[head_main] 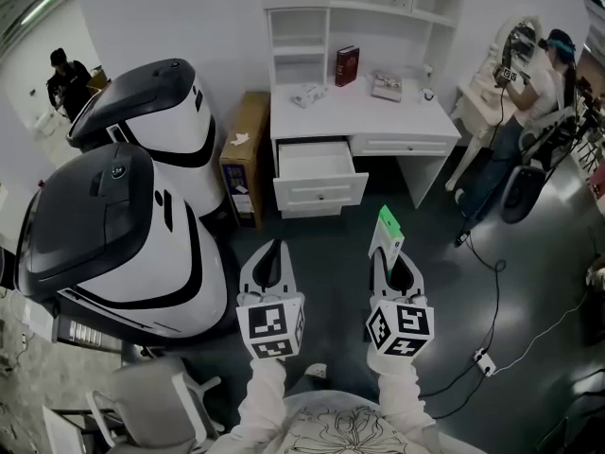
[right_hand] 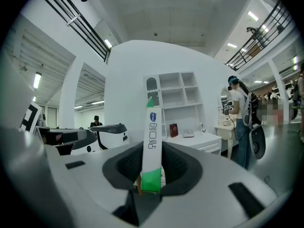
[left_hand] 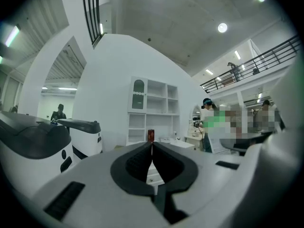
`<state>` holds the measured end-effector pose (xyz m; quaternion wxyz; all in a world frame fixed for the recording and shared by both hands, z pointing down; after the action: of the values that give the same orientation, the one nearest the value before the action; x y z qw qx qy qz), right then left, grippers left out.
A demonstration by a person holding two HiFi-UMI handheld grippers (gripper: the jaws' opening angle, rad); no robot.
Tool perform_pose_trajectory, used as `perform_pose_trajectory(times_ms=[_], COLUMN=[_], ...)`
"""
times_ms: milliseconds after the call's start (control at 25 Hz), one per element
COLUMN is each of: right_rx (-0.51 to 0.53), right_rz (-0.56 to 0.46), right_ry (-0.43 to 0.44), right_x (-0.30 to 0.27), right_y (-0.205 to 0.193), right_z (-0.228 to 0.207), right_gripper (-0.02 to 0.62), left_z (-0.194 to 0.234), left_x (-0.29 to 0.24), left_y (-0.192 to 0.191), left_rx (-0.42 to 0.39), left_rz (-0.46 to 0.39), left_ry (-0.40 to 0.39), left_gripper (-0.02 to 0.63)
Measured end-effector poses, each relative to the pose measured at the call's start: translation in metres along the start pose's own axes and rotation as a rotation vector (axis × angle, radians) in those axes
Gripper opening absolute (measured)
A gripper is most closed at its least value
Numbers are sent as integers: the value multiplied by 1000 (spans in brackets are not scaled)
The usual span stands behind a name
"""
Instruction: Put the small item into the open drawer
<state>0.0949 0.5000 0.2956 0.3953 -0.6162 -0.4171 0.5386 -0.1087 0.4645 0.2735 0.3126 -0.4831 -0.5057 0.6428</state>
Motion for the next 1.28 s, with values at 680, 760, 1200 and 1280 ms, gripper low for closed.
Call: perform_pose_trajectory(times_ms=[680,760,1200,1280], right_rx=[-8,-13,11,19], right_rz=[26,25,16,15], right_ry=[2,17,94,110], right_x=[-82,-100,-218,-239], right_y=[15,23,81,92], right_z=[-24,-29,-61,-67], right_gripper=[89,89,89,89], left_z=[17,19,27,28], left_x=[-77,-94,-205,-225], left_y=[5,12,57,66], left_rx=[20,19,18,20], left_rz=[33,31,25,22], left_ry=[20,28,87,100], left_gripper=[6,6,6,6])
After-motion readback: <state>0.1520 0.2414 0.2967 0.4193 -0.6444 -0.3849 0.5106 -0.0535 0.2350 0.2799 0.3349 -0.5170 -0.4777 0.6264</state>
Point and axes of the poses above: the fingertips, and each gripper's own axes: x backward along the fingers, z to its left, y out of its top, the point moved 2 cm from there along x, backward along the fingers, and after that the axes turned 12 degrees about z, right-handed, at the moved point
